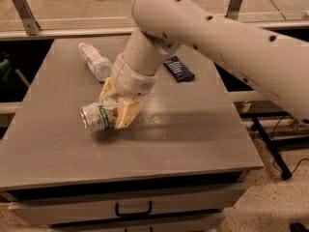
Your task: Pick 7up can
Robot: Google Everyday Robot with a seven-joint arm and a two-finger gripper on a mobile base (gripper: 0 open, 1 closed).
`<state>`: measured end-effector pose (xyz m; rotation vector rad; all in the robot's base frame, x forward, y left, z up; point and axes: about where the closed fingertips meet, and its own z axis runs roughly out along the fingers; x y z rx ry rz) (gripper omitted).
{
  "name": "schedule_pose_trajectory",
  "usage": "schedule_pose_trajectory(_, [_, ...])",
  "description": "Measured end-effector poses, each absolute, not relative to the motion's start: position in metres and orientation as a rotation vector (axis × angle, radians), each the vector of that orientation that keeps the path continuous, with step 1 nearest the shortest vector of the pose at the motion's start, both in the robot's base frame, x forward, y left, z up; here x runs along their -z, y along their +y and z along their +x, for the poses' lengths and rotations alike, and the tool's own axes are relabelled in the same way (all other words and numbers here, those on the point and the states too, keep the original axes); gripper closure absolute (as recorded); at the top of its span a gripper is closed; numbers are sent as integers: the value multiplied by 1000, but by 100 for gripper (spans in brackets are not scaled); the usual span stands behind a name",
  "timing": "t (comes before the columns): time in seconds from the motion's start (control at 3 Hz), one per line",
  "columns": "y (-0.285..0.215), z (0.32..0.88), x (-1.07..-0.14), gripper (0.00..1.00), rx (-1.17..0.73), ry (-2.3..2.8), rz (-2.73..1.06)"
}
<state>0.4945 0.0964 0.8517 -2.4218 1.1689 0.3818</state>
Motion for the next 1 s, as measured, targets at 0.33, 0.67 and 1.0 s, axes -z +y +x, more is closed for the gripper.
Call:
schedule_pose_trajectory(0.33, [81,521,-876,86,-423,1293,-2318])
schedule_pose_trajectory(0.67, [45,562,-915,100,-477,1434,-2135])
schedule_pose_trajectory(1.0, [41,575,-945,100,-436,1414,-2077])
